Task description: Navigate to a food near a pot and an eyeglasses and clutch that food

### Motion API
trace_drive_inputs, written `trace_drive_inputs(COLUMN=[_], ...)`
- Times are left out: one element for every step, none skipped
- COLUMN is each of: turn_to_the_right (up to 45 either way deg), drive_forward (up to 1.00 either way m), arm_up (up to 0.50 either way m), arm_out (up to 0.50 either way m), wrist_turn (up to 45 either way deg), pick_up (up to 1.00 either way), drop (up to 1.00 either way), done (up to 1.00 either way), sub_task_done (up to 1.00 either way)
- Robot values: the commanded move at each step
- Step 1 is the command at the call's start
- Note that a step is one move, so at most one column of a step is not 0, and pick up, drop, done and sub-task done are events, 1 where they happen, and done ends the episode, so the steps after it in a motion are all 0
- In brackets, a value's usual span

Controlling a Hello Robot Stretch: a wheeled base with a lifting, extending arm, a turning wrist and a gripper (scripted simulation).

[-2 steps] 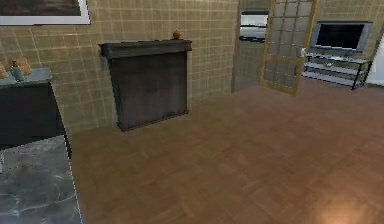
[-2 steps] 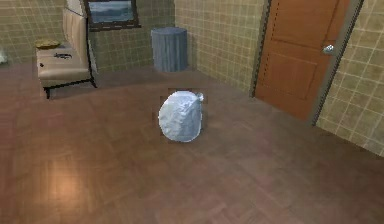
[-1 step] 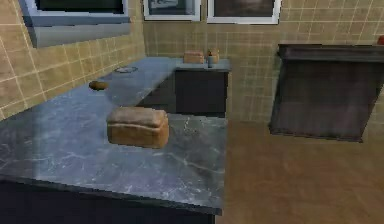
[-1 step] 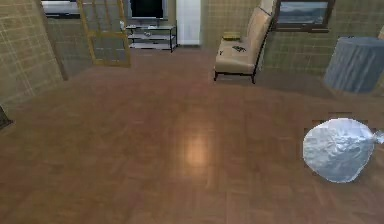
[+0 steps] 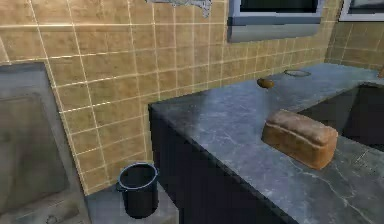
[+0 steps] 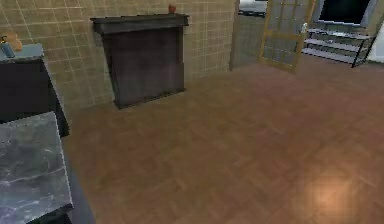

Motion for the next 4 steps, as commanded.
trace_drive_inputs(turn_to_the_right=[-45.0, -15.0, 0.0, 0.0], drive_forward=[0.0, 0.0, 0.0, 0.0], arm_up=[0.0, 0.0, 0.5, 0.38], arm_out=[0.0, 0.0, 0.0, 0.0], wrist_turn=[0.0, 0.0, 0.0, 0.0], pick_up=[0.0, 0.0, 0.0, 0.0], drop=[0.0, 0.0, 0.0, 0.0], done=[0.0, 0.0, 0.0, 0.0], sub_task_done=[0.0, 0.0, 0.0, 0.0])
